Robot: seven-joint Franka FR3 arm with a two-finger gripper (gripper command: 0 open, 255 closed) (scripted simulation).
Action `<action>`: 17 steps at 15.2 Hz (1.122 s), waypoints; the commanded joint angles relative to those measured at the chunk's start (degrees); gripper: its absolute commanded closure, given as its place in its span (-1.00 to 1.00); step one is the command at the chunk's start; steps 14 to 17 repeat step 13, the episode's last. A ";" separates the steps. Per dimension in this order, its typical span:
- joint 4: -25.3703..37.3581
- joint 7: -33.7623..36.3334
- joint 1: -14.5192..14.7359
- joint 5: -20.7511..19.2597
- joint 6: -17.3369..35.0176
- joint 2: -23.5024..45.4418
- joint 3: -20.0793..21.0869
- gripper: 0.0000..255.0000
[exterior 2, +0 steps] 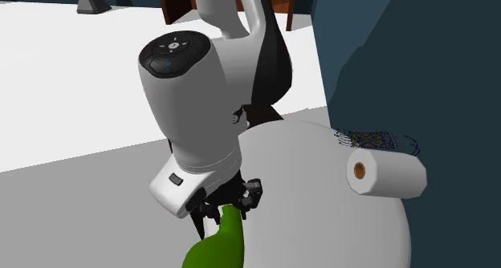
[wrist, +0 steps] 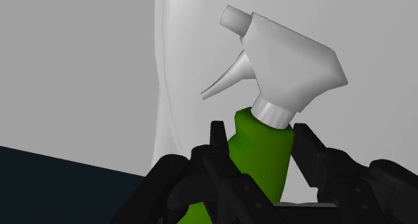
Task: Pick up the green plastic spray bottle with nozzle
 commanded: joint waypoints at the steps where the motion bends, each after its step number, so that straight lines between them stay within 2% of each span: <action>1: 0.64 0.43 -0.08 -0.39 -1.56 -0.96 0.15 1.00; 11: 4.84 2.06 -0.47 -1.81 -9.91 -5.27 0.84 1.00; 17: 4.91 2.08 -0.47 -1.83 -10.04 -5.33 0.85 1.00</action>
